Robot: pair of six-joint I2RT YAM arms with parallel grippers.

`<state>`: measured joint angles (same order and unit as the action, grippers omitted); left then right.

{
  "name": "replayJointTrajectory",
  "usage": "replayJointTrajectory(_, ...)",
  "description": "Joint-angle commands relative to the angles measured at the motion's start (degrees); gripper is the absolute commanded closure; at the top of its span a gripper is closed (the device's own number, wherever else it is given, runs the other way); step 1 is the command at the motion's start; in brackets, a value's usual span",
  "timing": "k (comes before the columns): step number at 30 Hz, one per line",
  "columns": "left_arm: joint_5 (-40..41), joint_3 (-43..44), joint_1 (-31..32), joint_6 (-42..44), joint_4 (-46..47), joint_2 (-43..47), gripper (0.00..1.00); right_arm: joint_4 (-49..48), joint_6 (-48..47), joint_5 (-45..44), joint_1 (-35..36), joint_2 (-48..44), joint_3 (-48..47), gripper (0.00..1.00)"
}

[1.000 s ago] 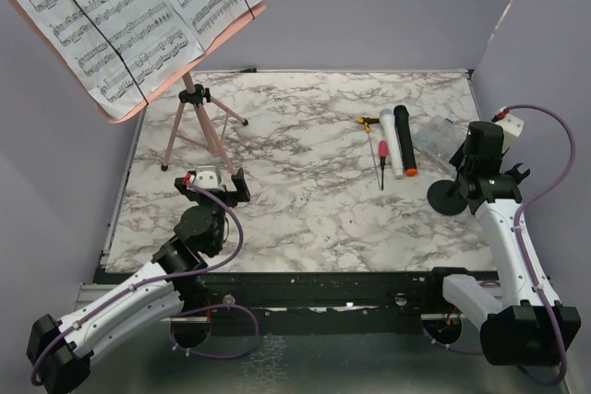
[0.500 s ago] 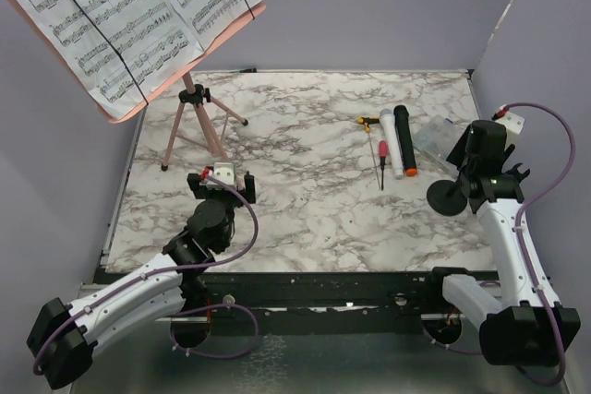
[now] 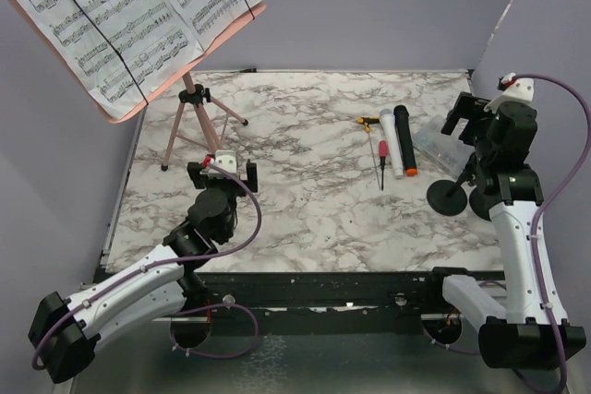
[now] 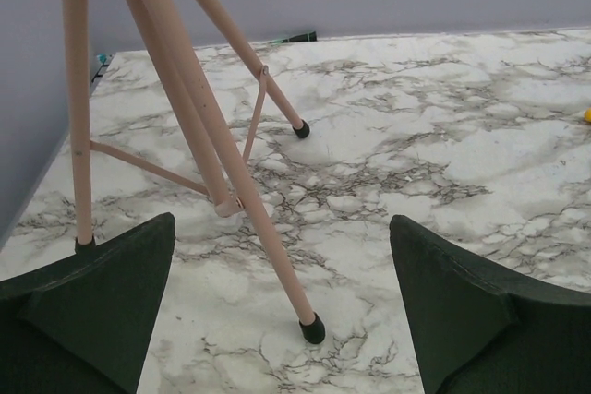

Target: Pack up the instrument practice props

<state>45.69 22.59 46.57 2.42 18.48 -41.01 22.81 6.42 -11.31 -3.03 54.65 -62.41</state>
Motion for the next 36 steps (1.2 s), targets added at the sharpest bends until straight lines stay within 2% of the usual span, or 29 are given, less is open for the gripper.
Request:
replayJointTrajectory(1, 4.0, 6.2, -0.6, -0.8, -3.1, -3.8, 0.01, -5.1, -1.4, 12.7, -0.2, 0.7, -1.7, 0.00)
replayJointTrajectory(8, 3.9, 17.9, -1.2, -2.2, -8.0, -10.1, 0.01, -10.2, 1.0, 30.4, 0.0, 2.8, -2.2, 0.00)
replayJointTrajectory(13, 6.2, 27.1, -2.0, -5.6, -16.0, -15.3, 0.01, -15.9, 2.0, 41.6, 0.5, 5.6, -1.4, 0.00)
replayJointTrajectory(18, 0.0, 37.5, -4.3, -9.6, -25.6, -20.6, 0.01, -20.2, 4.1, 49.2, 1.3, 11.1, -2.7, 0.00)
replayJointTrajectory(22, -5.5, 48.6, -7.0, -11.2, -34.2, -26.7, 0.01, -19.7, 1.8, 50.9, 5.6, 17.1, -6.9, 0.00)
replayJointTrajectory(26, -9.5, 57.9, -9.9, -12.3, -42.0, -31.9, 0.01, -19.6, -1.7, 48.2, 12.4, 22.5, -10.8, 0.00)
replayJointTrajectory(31, -21.0, 66.1, -14.8, -16.0, -48.3, -35.0, 0.01, -22.3, -1.6, 46.8, 18.5, 27.4, -12.4, 0.00)
replayJointTrajectory(36, -30.4, 76.9, -15.0, -15.5, -55.5, -37.1, 0.01, -24.4, -2.8, 46.4, 23.2, 31.1, -14.5, 0.00)
